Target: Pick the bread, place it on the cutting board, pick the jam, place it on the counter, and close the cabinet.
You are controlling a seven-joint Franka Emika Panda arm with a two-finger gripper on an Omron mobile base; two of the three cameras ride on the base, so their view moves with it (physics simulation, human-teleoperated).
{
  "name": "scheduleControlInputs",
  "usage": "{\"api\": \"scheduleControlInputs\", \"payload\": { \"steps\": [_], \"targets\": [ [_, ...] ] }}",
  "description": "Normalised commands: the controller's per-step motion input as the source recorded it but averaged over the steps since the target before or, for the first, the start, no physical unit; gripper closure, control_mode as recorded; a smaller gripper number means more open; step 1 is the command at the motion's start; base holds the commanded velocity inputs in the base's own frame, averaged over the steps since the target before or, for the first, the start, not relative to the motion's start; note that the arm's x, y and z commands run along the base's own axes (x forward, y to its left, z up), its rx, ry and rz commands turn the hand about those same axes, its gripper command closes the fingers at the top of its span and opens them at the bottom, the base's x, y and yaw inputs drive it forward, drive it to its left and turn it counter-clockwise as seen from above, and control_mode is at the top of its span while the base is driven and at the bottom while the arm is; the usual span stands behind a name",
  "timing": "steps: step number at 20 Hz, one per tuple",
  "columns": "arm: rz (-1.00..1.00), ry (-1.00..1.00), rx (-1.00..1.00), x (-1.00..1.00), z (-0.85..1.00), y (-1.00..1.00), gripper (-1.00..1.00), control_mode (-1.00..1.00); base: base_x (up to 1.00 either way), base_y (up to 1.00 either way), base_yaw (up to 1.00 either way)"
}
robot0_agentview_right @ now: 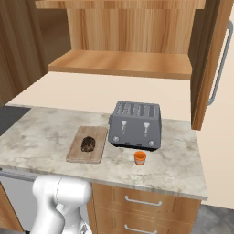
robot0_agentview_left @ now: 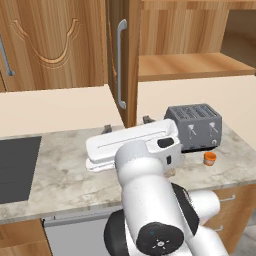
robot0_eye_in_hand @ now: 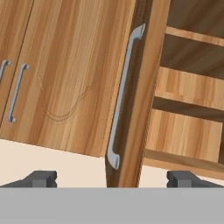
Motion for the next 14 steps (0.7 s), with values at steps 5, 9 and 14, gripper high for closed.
{"api": "scheduleControlInputs", "payload": {
  "steps": [5, 9, 14],
  "targets": [
    [-0.08, -0.08, 0.00, 0.09, -0.10, 0.11, -1.00, -1.00, 0.00, 0.00, 0.00],
    [-0.10, -0.06, 0.00, 0.11, -0.01, 0.08, -1.00, -1.00, 0.00, 0.00, 0.00],
    [-0.11, -0.04, 0.00, 0.07, 0.00, 0.03, -1.00, -1.00, 0.00, 0.00, 0.00]
  ]
}}
